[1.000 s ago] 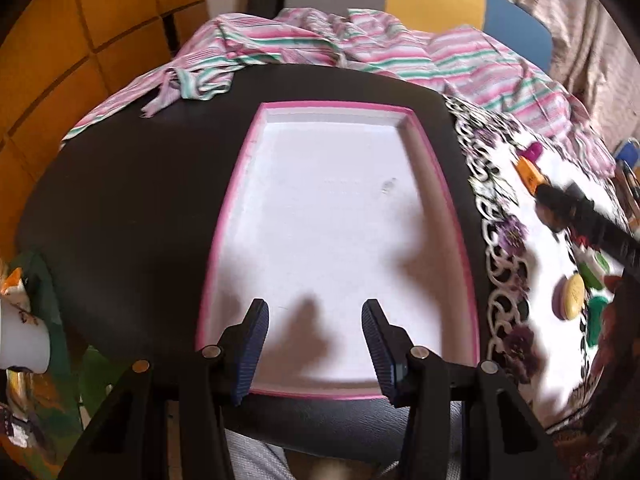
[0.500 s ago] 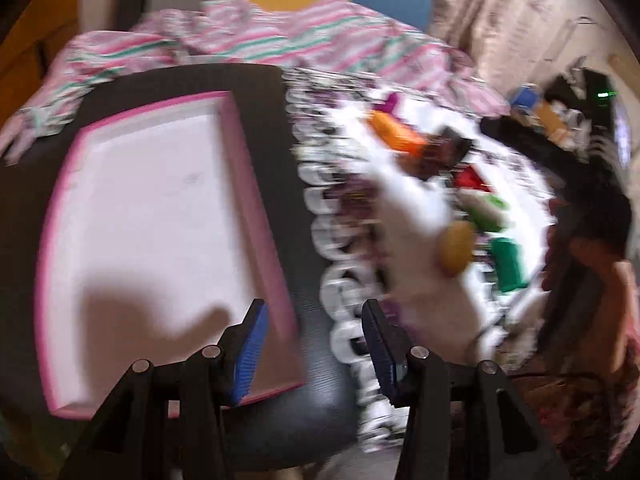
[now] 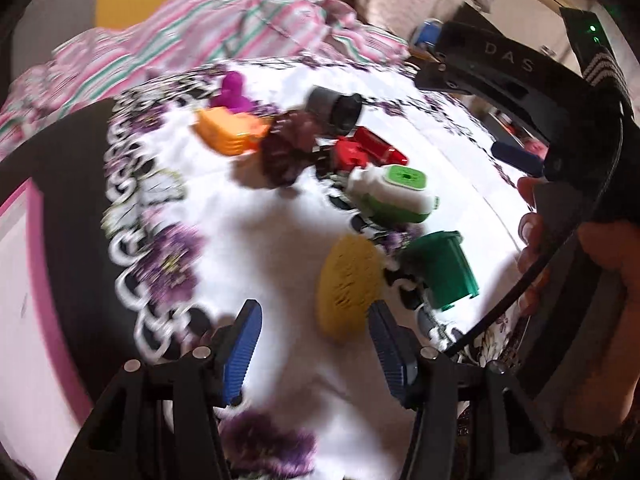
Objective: Organize rigid objects
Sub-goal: 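Grasp the yellow oval sponge with the left tool while the right tool grasps the brown fluted object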
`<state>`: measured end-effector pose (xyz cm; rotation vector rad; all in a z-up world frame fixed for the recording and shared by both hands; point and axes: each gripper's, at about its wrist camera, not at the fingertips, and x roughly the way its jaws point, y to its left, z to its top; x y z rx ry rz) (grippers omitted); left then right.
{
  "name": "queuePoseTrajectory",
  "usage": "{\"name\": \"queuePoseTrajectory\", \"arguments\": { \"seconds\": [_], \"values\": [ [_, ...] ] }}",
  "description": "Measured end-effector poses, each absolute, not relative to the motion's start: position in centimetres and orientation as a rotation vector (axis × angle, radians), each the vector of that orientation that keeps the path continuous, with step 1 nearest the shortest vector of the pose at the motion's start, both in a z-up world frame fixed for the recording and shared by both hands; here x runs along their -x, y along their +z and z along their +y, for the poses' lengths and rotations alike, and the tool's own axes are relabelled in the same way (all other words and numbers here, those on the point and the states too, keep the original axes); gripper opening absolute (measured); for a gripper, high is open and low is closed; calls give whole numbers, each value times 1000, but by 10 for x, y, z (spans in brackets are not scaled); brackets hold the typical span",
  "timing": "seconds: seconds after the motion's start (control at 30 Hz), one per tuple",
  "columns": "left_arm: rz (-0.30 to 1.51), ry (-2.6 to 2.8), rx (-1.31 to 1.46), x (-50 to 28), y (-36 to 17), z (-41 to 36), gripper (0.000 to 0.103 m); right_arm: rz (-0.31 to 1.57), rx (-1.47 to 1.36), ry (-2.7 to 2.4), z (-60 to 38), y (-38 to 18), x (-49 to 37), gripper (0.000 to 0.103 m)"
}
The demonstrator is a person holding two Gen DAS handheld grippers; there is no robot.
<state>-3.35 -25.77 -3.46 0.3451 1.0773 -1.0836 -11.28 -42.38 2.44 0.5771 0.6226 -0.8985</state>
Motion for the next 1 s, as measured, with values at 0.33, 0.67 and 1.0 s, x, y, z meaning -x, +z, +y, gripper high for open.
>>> {"name": "queuePoseTrajectory", "arguments": {
  "seconds": [0.33,0.67,1.0],
  "values": [
    [1054,-1184,-493,50,-48,-301,54,641,-620,-949,-434,18,120,103],
    [1010,-1147,-404,44,-57,-283,43,672,-608,-909,-431,14,110,103],
    [979,-1055,-269,40,-58,-230,43,716,-501,-703,-399,14,77,103]
  ]
}}
